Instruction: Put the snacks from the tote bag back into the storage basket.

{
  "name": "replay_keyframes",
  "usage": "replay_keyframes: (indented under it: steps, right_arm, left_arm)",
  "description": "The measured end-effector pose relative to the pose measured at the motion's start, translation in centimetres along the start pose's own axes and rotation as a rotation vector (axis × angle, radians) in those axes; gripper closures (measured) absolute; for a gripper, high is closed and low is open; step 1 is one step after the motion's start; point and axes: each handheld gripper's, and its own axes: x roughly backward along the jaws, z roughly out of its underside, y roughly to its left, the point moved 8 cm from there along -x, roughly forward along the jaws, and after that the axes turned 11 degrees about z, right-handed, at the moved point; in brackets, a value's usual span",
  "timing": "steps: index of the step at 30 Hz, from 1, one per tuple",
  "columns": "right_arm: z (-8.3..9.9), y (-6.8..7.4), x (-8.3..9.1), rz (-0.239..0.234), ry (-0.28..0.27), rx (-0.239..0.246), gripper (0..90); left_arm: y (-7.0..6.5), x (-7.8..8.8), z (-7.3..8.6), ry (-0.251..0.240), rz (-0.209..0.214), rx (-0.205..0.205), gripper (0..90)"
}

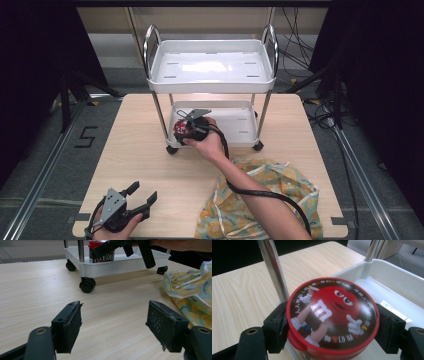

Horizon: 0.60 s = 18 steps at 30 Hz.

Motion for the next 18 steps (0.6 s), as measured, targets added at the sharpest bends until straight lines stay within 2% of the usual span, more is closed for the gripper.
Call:
replay_keyframes:
  steps: [1,2,4,5,7,8,11,14,16,18]
  right_arm:
    - [-0.1,0.0,-0.1,-0.018,-0.006,0.007,26.2]
    - [-0.1,-0.2,-0.4,0.008,-0.014,0.034,26.1]
    - [0.0,-0.1,-0.1,0.01,0.0,0.019,26.1]
    - [0.1,0.3,0.0,-0.027,-0.004,0.0,25.9]
    - [0.2,0.2,-0.1,-0.015,-0.007,0.006,25.3]
    - [0.4,0.3,-0.2,-0.036,-0.001,-0.018,23.5]
    - [0.4,0.3,-0.2,-0.038,0.008,-0.021,22.7]
    - [-0.5,0.3,0.4,-0.034,-0.025,-0.026,20.4]
    - [-0.6,0.3,0.8,-0.016,-0.02,-0.027,20.1]
    - [-0.8,0.4,1.1,-0.035,-0.032,-0.022,19.1]
  left_arm:
    - [0.0,0.0,0.0,0.001,0.001,0.0,27.3]
    - [0.0,-0.1,0.0,-0.002,0.007,-0.003,27.3]
    - [0.0,-0.1,0.0,-0.001,0.005,-0.001,27.3]
    - [0.0,-0.1,0.0,-0.001,0.005,-0.001,27.3]
    - [0.1,0.0,0.0,0.003,0.003,-0.004,27.3]
    - [0.0,0.1,0.0,0.0,0.001,0.0,27.3]
    - [0.0,0.1,0.1,0.004,0.003,0.0,27.3]
    - [0.0,0.0,0.1,0.004,0.002,0.001,27.3]
    - [0.0,0.0,0.1,0.004,0.002,0.001,27.3]
    - [0.0,0.0,0.1,0.003,0.003,-0.002,27.3]
